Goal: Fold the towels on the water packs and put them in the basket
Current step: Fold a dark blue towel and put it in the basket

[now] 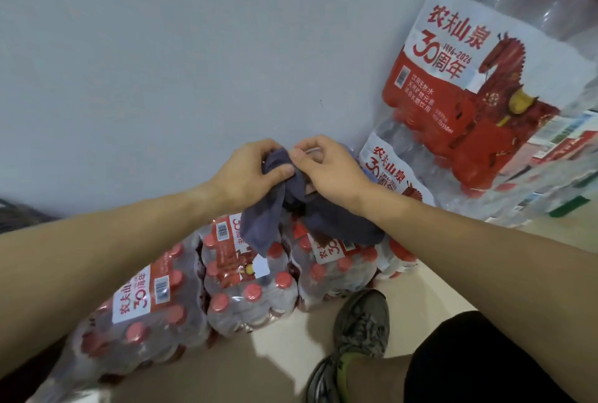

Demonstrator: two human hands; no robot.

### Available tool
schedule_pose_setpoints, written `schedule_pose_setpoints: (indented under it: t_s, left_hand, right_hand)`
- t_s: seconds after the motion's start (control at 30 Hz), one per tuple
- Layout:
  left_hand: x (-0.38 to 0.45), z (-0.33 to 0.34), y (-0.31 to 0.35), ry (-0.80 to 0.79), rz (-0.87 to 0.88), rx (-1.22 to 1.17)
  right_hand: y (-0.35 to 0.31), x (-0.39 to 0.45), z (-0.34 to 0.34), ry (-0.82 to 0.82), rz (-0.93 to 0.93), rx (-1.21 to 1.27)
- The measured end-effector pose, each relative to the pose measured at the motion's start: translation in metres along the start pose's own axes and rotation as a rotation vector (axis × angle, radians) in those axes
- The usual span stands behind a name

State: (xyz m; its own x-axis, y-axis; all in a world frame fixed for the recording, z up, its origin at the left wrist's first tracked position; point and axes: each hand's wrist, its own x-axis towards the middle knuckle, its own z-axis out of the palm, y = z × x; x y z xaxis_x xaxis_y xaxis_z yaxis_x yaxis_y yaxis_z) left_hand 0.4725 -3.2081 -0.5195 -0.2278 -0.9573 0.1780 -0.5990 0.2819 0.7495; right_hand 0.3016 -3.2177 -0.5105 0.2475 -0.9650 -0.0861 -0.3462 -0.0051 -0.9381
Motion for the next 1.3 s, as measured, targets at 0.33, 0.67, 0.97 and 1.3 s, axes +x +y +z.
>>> schedule_pose_setpoints:
  t_s: [0.33,0.67,0.97,1.3]
  left_hand:
    - [-0.054,-0.107,-0.002,-0.019,-0.056,0.148]
    - [-0.086,-0.142,-0.038,0.08,-0.209,-0.229]
    - [-0.099,-0.171,-0.058,0.253,-0.201,0.042]
    - [-0.108,-0.186,-0.055,0.236,-0.289,-0.132]
  right_hand:
    - [-0.013,-0.013,0.052,-0.349,-0.23,-0.34]
    - [-0.053,-0.006,0.124,-0.26,-0.037,0.119]
    - [-0.092,0.006,0.117,-0.333,-0.139,-0.11]
    - [-0.12,0.024,0.062,-0.501,-0.125,-0.352]
